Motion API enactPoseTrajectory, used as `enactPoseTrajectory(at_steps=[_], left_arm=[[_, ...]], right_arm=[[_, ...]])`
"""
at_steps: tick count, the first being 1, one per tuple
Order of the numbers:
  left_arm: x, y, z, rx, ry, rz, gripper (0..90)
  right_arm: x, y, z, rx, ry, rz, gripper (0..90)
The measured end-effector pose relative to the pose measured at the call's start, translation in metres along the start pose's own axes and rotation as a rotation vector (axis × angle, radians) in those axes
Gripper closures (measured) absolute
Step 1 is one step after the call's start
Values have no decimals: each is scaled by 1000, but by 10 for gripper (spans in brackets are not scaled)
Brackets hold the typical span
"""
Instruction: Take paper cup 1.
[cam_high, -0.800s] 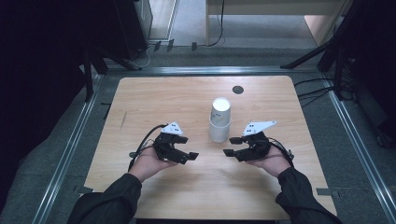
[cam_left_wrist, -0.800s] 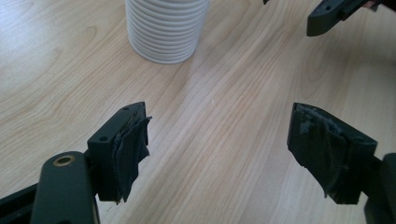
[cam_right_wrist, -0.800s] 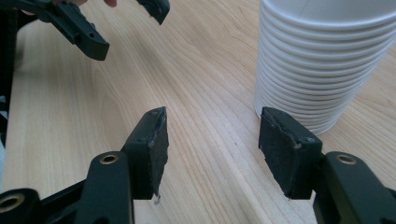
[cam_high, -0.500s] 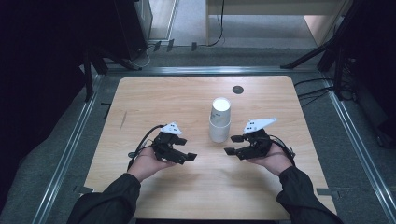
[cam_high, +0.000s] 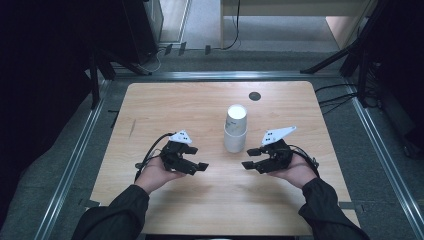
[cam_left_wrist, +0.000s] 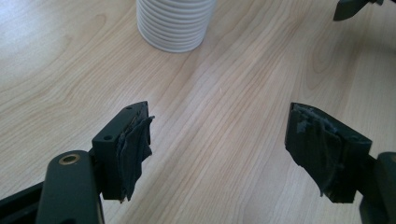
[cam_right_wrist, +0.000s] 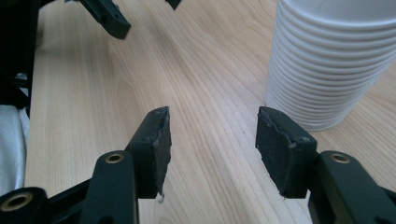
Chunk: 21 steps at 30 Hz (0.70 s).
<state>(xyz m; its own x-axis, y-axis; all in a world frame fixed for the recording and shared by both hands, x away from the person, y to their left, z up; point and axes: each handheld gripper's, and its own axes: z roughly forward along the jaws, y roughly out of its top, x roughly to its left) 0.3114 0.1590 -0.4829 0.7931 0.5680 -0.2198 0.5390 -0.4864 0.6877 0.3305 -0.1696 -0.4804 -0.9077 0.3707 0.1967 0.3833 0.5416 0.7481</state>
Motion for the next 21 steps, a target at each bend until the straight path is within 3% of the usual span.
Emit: enactPoseTrajectory(at_steps=[12,21], left_arm=[[-1,-1,-5,-13,-13,19,234],[-1,0,-6,-33,-28,5,234]], right_arm=[[-13,10,-24,4,-23,-9,419],[-30,35,-38,50,-50,-43,408]])
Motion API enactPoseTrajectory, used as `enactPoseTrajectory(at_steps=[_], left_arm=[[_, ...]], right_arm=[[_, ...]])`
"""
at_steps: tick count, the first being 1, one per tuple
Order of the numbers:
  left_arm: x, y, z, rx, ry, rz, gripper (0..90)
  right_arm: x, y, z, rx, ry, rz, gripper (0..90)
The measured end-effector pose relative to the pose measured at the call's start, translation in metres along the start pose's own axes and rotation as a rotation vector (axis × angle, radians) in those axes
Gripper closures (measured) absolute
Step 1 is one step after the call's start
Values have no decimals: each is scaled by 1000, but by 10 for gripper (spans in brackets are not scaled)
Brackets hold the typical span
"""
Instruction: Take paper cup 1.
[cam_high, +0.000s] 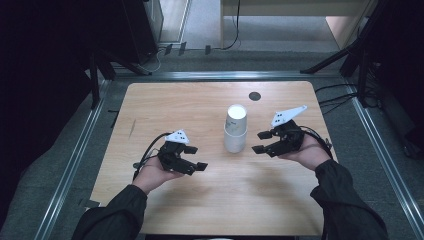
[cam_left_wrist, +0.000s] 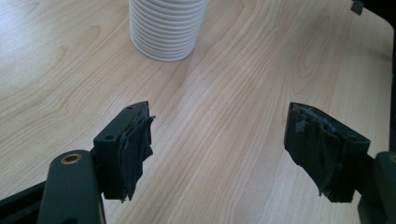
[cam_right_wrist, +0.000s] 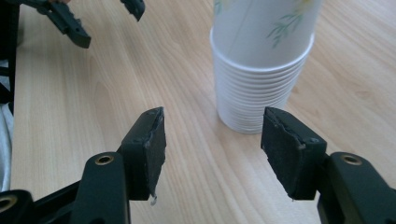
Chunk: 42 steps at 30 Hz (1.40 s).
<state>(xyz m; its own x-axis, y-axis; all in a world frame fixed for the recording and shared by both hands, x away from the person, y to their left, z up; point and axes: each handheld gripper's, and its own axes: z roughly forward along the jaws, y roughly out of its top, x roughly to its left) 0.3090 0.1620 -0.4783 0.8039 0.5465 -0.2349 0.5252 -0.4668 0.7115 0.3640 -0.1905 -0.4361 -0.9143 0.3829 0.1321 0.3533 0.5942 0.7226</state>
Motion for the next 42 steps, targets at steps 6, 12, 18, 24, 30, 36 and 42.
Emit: enactPoseTrajectory(at_steps=[6,12,18,24,30,36,42], left_arm=[[1,0,-1,0,-3,-1,234],[2,0,-3,-5,-2,-2,234],[1,0,-2,1,-6,5,234],[1,0,-2,2,-6,4,234],[0,0,-2,2,-10,0,234],[0,0,-3,0,-13,-3,234],[0,-1,-3,1,-14,0,233]], right_arm=[[-11,14,-5,48,-19,-23,402],[-19,31,-10,114,-22,-37,400],[-23,56,-16,165,-24,-89,389],[-28,79,-16,216,-8,-115,362],[-33,93,-10,242,17,-138,340],[-33,106,3,295,26,-166,295],[-32,118,15,353,30,-177,273]])
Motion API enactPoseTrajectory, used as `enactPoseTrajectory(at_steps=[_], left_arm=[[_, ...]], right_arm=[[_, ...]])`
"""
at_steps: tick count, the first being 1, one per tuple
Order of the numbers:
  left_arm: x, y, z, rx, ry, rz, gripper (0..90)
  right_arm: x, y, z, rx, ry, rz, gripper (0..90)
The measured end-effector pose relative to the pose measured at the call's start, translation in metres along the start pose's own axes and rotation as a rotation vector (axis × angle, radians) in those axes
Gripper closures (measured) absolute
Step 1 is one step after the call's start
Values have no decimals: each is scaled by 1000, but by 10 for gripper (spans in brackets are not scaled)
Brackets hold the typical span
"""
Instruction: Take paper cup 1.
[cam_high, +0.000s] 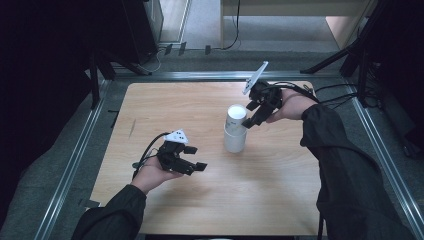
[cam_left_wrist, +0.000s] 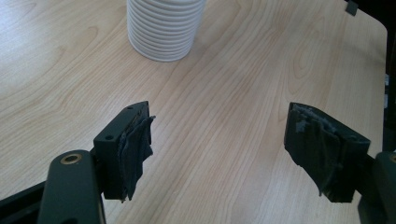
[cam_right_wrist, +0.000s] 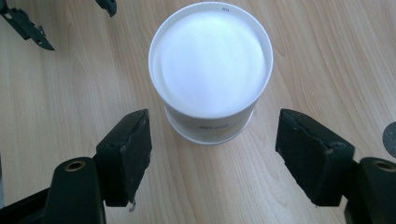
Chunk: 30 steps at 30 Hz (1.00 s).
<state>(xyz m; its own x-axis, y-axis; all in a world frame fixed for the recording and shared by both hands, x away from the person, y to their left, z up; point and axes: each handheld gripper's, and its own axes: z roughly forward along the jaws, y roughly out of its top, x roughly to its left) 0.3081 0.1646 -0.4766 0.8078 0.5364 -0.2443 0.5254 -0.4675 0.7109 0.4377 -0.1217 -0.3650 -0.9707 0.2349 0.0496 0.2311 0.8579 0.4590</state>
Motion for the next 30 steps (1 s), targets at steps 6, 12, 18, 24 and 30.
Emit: enactPoseTrajectory(at_steps=[6,12,18,24,30], left_arm=[[0,0,0,-1,-3,-4,233],[0,0,0,3,-5,3,233],[-1,0,0,8,-5,7,233],[-1,0,0,6,-5,8,233],[-1,0,1,9,-6,12,233]], right_arm=[[-1,12,9,22,15,-13,269],[0,22,15,36,22,-21,265],[1,28,18,48,32,-16,269],[-1,31,19,59,32,-6,303],[-2,31,18,69,28,6,326]])
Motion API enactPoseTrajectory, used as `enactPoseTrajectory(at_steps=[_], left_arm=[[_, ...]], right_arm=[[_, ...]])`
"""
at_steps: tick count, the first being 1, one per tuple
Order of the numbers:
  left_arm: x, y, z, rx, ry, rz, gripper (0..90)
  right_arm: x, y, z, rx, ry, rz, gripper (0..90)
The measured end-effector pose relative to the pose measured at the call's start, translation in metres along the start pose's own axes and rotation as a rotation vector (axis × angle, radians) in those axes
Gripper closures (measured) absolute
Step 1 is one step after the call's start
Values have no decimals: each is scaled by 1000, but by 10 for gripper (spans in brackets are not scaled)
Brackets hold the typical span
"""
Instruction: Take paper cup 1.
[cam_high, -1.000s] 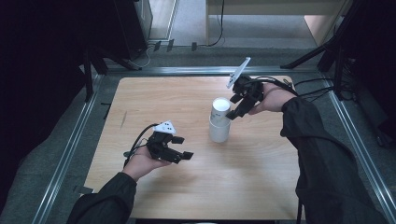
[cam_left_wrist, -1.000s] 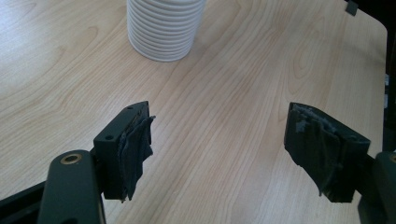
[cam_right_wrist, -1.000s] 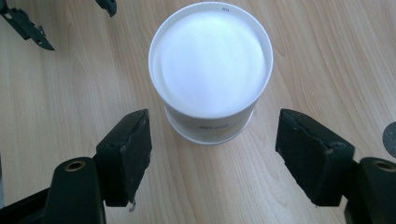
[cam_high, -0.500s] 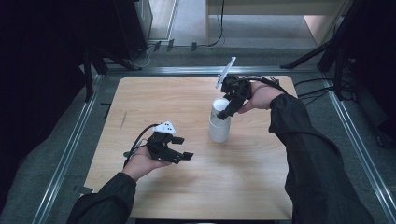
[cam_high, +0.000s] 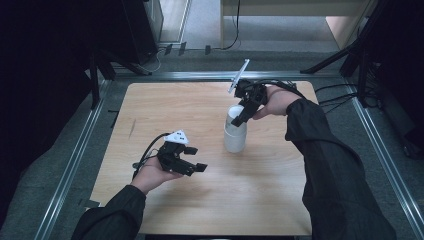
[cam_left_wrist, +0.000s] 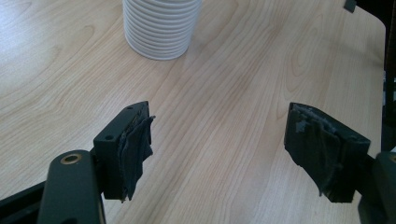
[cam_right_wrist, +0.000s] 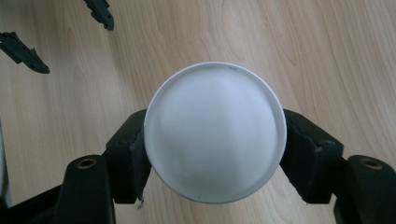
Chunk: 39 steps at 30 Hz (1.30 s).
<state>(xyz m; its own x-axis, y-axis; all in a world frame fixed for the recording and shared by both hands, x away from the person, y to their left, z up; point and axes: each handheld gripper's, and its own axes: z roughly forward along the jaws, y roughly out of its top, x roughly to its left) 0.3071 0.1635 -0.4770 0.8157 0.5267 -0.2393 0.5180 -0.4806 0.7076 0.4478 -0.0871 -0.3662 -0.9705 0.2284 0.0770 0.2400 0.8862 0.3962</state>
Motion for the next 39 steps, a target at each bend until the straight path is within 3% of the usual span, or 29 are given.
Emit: enactPoseTrajectory(at_steps=[27,39], left_arm=[[0,0,1,4,-2,-5,233],[1,0,0,-3,-3,-11,232]], right_arm=[[2,3,-13,-8,-11,-3,337],[7,7,-30,-22,-12,-1,341]])
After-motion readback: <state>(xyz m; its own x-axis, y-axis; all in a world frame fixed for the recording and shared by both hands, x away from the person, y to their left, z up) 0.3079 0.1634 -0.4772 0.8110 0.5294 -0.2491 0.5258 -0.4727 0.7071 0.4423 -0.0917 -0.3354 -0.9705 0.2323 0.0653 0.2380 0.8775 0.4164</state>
